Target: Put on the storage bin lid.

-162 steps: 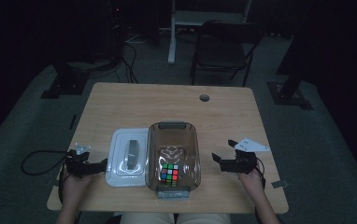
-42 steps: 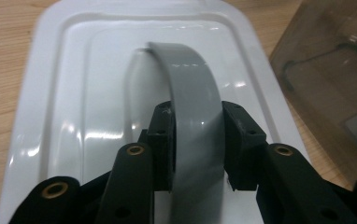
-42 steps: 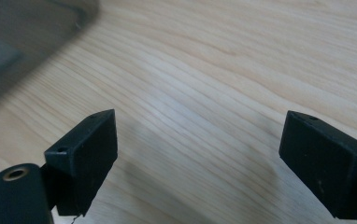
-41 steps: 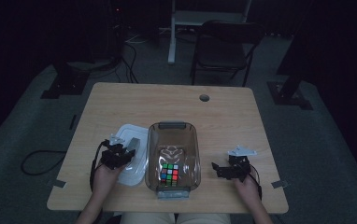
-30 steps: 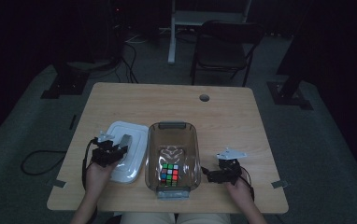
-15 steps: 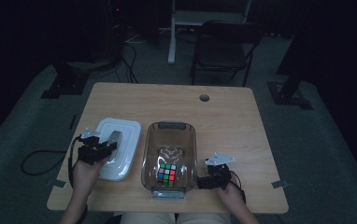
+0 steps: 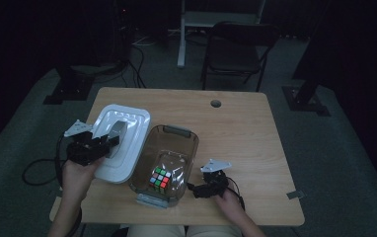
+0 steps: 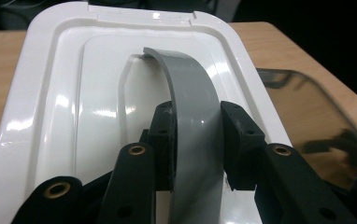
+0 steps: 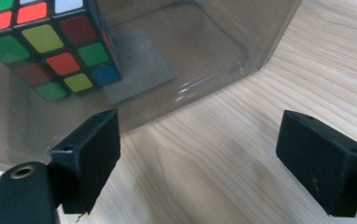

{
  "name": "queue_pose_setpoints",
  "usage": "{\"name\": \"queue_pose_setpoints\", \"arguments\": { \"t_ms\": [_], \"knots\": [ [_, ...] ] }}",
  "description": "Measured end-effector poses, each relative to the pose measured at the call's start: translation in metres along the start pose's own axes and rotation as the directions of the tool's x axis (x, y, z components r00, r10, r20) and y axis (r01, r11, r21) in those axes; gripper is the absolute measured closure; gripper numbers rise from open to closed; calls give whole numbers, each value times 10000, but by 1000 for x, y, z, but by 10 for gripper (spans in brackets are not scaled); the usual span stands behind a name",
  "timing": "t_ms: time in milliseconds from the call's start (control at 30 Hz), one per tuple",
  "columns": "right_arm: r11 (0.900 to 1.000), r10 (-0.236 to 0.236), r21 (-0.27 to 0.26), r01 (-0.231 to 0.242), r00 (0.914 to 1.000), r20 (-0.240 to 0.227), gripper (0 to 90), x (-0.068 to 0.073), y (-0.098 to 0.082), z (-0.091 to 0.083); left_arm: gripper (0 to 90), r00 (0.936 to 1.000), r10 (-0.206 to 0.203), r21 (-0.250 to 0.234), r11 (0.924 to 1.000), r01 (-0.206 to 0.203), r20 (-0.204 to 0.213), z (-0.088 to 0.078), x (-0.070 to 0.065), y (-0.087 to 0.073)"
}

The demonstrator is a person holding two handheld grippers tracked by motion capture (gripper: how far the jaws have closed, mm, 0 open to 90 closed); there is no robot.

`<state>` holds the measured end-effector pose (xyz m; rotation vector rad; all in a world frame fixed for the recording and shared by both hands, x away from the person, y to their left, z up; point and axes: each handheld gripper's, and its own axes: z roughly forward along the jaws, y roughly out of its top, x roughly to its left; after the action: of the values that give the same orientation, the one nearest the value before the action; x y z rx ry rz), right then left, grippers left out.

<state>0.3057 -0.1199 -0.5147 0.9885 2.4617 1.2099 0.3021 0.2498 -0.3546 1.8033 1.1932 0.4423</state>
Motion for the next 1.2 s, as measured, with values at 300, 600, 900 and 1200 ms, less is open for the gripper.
{"name": "queue_pose_setpoints", "arguments": {
  "t_ms": [300,600,900,1200],
  "knots": [
    [9997,-250,-20,250,9997,37,137,11,16,23,692,9939,836,539,9947,-875,713,19,-31,2],
    [10000,-93,-3,93,10000,0,130,20,33,47,692,9909,937,817,9915,-1017,971,29,-37,0],
    [9998,-184,-83,183,9998,-11,129,23,40,52,692,9875,974,905,9899,-1090,1237,35,-36,1],
    [9998,-81,-192,86,9997,239,129,14,35,35,691,9863,983,1174,9865,-1141,1323,48,-34,0]
  ]
}}
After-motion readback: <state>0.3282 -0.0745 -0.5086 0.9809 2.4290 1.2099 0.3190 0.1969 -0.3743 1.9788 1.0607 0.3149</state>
